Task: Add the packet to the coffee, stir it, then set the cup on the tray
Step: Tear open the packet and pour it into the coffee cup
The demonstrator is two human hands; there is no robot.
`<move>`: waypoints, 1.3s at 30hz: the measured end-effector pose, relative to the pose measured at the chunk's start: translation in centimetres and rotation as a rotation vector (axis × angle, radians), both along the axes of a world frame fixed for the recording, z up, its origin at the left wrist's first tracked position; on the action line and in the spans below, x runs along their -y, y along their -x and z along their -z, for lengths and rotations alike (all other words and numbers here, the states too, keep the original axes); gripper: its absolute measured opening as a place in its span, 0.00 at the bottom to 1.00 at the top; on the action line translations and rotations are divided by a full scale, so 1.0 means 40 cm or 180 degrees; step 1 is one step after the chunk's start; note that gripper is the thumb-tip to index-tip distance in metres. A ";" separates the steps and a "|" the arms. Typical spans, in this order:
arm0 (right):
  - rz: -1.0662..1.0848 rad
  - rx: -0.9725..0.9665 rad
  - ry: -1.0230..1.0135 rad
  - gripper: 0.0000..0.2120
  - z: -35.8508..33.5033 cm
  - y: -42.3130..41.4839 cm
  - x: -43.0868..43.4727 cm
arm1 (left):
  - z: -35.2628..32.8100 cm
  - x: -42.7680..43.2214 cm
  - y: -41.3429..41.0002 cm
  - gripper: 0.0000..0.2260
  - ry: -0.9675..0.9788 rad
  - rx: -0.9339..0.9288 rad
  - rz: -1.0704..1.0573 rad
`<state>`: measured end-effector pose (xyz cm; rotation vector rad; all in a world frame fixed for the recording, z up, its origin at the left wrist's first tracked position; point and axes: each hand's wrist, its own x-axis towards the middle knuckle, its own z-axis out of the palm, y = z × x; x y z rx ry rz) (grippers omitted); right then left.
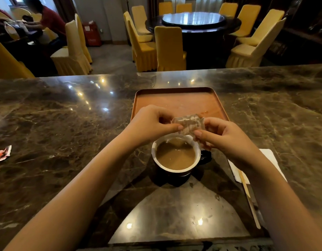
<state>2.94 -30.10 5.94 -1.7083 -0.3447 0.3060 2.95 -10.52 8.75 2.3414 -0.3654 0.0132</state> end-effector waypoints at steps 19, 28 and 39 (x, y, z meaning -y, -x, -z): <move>0.1041 -0.0396 -0.0888 0.06 0.020 0.151 -0.063 | -0.039 -0.026 0.074 0.10 0.0483 -0.0176 0.0185; 0.1614 0.0303 -0.0457 0.07 0.031 0.182 -0.106 | -0.005 -0.022 0.081 0.14 0.0580 0.0075 0.0151; 0.2085 0.0696 0.0530 0.06 0.056 0.209 -0.019 | -0.014 -0.007 0.070 0.03 0.0708 -0.0142 0.0048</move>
